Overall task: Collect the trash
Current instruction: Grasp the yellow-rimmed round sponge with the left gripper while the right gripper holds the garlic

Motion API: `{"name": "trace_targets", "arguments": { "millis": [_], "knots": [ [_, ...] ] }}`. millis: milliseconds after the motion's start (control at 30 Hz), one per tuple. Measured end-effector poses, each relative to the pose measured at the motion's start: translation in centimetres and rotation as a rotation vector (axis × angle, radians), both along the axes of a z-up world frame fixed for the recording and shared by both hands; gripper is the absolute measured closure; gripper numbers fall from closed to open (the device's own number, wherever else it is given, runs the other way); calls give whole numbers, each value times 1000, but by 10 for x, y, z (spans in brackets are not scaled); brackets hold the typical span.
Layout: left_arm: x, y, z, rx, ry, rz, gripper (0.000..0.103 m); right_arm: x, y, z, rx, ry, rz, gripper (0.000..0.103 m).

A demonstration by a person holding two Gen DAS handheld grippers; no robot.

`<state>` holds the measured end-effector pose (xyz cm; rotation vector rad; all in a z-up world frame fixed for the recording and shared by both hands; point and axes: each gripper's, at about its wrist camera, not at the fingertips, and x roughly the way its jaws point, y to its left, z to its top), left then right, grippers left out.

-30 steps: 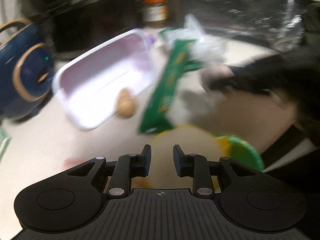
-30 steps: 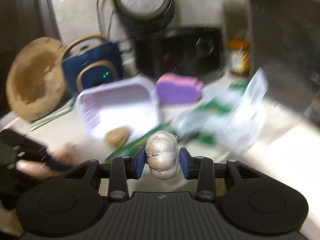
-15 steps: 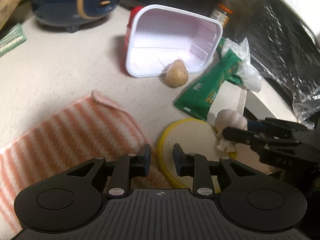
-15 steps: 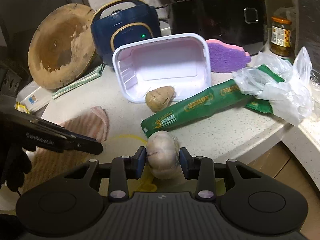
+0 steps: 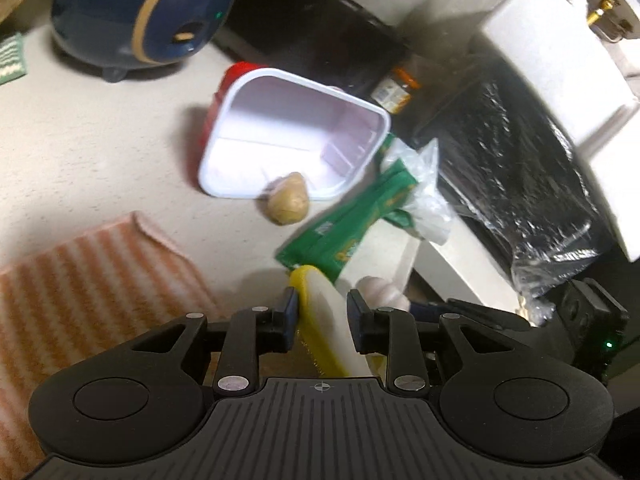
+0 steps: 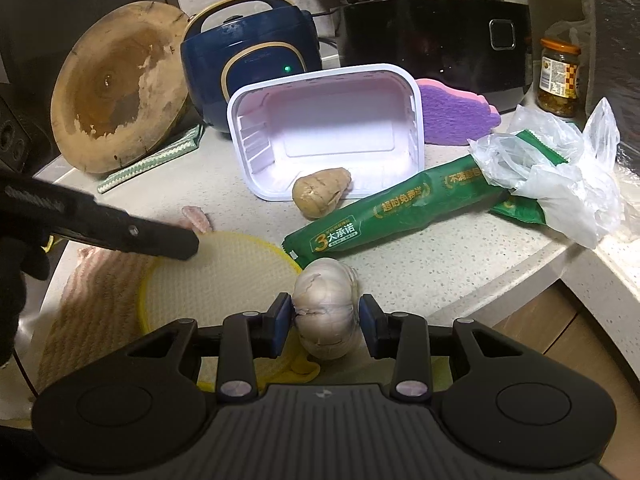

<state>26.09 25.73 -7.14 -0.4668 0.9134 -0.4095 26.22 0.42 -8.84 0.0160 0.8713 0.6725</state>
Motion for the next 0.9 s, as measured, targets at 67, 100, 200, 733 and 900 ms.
{"name": "trace_targets", "arguments": {
  "millis": [67,100,200,733,900],
  "knots": [
    [-1,-7,-1,37,-13,-7,68,0,0,0,-1,-1,-5,66],
    [-1,-10,-2,48,-12,-5,66,0,0,0,0,-1,-7,66],
    [4,-12,-13,12,19,5,66,-1,1,0,-5,-5,-14,66],
    [-13,1,-14,-28,-10,86,83,-14,22,-4,-123,-87,-20,63],
    [-20,8,-7,27,-63,91,84,-19,26,0,-126,-82,-72,65]
  ]
}}
